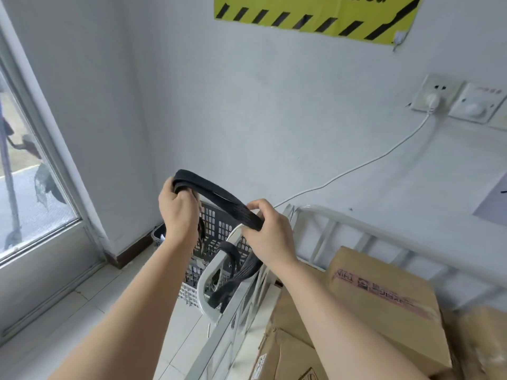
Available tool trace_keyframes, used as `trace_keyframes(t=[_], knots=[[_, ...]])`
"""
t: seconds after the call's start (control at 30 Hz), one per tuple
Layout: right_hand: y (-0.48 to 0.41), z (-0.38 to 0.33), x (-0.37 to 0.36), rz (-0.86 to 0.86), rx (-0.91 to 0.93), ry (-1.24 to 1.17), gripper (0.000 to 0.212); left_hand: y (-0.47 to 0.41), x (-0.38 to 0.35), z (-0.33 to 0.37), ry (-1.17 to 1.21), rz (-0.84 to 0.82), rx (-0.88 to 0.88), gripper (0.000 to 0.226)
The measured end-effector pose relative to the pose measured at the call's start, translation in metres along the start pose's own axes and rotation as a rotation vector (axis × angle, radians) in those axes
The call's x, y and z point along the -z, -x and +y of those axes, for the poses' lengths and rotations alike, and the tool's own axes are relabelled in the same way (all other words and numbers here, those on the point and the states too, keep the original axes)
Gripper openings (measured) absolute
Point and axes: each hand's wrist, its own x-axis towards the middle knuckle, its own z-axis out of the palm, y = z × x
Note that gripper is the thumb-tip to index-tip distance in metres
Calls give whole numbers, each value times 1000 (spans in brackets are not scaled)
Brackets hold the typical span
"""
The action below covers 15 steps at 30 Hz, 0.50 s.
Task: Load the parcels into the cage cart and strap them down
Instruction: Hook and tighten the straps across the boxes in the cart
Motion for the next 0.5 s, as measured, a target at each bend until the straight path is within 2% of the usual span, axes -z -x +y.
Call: trace_keyframes(t=[0.1,0.17,0.23,0.4,0.5], knots=[[7,-7,20,154,-81,-138,9,10,-3,25,69,43,-14,38],[8,-26,38,274,-54,-298,21,20,-6,36,73,16,-49,37],[7,-52,59,308,-1,-421,31,29,-10,42,50,-14,-71,34],[11,-79,97,254,37,-466,36,49,-13,46,-293,-143,-154,25],[25,-64,106,48,-63,-466,29,68,-14,57,-305,-193,-101,24]])
